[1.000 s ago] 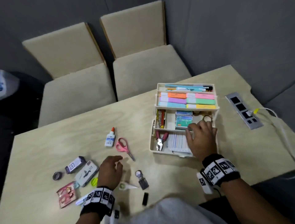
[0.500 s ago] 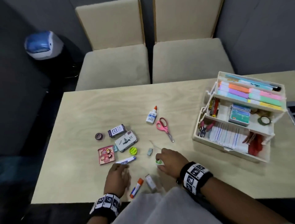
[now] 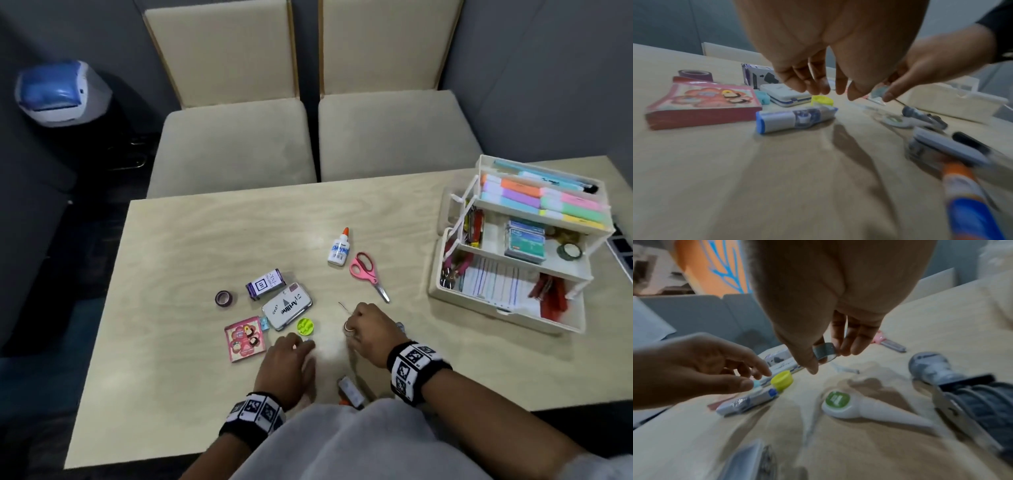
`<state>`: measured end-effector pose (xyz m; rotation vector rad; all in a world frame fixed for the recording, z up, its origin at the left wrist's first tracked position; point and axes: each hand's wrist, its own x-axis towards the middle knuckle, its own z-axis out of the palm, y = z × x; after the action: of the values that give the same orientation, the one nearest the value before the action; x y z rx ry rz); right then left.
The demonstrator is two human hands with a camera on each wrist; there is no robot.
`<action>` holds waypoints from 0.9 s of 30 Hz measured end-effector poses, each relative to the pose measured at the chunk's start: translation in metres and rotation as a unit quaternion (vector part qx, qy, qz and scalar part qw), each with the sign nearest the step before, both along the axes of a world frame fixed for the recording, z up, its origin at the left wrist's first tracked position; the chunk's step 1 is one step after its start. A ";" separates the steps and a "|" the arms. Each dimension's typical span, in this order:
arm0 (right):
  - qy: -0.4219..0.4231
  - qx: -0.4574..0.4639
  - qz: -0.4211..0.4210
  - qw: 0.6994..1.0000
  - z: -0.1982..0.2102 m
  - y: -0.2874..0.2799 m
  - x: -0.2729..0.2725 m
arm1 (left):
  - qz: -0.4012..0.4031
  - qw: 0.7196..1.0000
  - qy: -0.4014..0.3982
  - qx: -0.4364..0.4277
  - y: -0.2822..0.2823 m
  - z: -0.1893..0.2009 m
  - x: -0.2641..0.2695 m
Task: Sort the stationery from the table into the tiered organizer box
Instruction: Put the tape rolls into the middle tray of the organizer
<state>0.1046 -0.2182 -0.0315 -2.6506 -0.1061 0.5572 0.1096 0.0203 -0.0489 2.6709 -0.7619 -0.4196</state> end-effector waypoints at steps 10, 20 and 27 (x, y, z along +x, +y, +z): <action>-0.059 0.103 -0.210 0.970 0.017 -0.046 -0.038 | -0.007 0.997 0.003 0.081 -0.048 0.006 0.058; -0.056 0.105 -0.212 0.970 0.021 -0.061 -0.039 | 0.312 0.946 -0.083 -0.013 0.039 0.020 0.113; -0.042 0.096 -0.203 0.974 0.026 -0.068 -0.045 | 0.289 0.953 0.030 0.081 0.080 0.005 0.135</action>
<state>0.0592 -0.2867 -0.0051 -2.4106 0.3332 0.2817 0.2447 0.1001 -0.0441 2.8450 0.0961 -0.4126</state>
